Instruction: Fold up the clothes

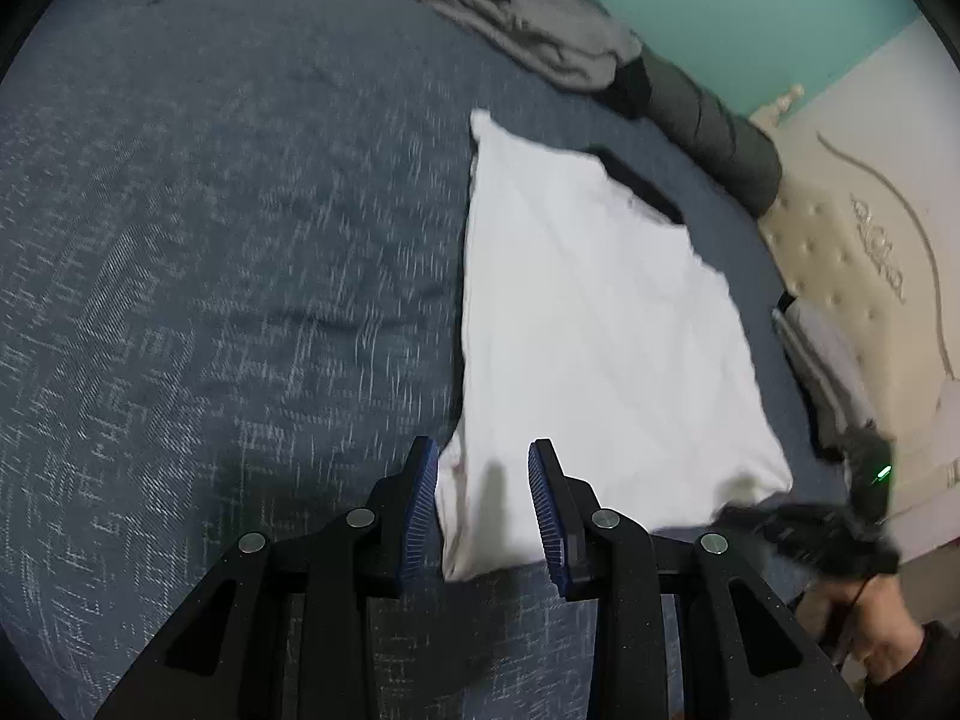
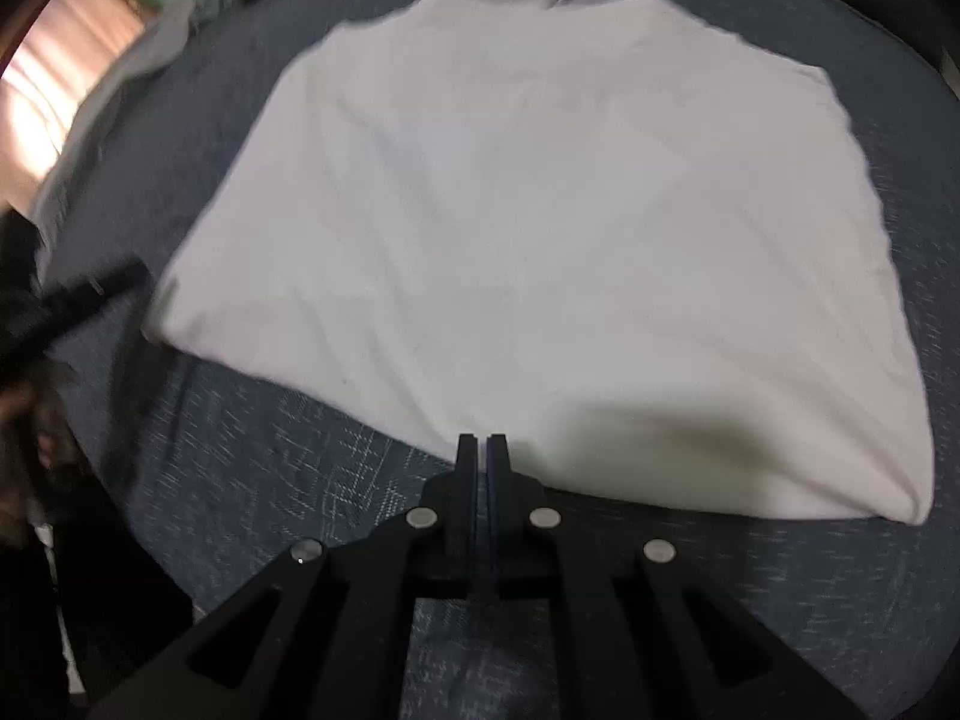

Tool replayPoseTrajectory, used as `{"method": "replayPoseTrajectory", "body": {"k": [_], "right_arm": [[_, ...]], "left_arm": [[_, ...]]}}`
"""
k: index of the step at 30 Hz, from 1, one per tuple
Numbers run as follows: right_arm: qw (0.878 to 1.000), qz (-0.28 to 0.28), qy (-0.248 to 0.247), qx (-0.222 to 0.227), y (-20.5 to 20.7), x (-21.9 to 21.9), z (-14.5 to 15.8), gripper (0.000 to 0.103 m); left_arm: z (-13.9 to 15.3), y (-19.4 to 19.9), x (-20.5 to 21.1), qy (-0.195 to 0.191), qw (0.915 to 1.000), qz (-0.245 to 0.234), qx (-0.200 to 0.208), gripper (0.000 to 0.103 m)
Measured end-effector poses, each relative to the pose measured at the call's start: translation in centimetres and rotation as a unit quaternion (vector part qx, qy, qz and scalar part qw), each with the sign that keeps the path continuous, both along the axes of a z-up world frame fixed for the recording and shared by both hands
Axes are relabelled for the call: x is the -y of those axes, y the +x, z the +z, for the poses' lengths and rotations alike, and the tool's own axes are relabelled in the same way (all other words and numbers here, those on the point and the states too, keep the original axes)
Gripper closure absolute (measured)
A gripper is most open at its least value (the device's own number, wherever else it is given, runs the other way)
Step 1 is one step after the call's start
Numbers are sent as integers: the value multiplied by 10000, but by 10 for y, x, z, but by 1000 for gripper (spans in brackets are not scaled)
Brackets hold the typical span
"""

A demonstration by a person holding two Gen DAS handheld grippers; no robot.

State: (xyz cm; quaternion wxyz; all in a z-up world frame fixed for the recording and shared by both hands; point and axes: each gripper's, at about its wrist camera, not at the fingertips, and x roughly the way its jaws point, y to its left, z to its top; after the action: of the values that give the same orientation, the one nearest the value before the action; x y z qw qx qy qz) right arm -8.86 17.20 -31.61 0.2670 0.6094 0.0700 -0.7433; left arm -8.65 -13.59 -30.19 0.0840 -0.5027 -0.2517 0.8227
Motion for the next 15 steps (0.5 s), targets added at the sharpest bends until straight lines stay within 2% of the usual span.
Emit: {"method": "replayPoseTrajectory", "body": {"k": [3, 6, 15], "right_arm": [[9997, -185, -125, -74, -8, -23, 16, 101], [9988, -407, -201, -160, -4, -74, 30, 101], [9923, -1123, -494, -152, -20, -129, 35, 100]], "left_arm": [[-11, 0, -2, 14, 9997, -191, 177, 58], [-20, -1, -6, -32, 9993, -216, 306, 57], [-31, -7, -18, -243, 9991, -189, 299, 59]]}}
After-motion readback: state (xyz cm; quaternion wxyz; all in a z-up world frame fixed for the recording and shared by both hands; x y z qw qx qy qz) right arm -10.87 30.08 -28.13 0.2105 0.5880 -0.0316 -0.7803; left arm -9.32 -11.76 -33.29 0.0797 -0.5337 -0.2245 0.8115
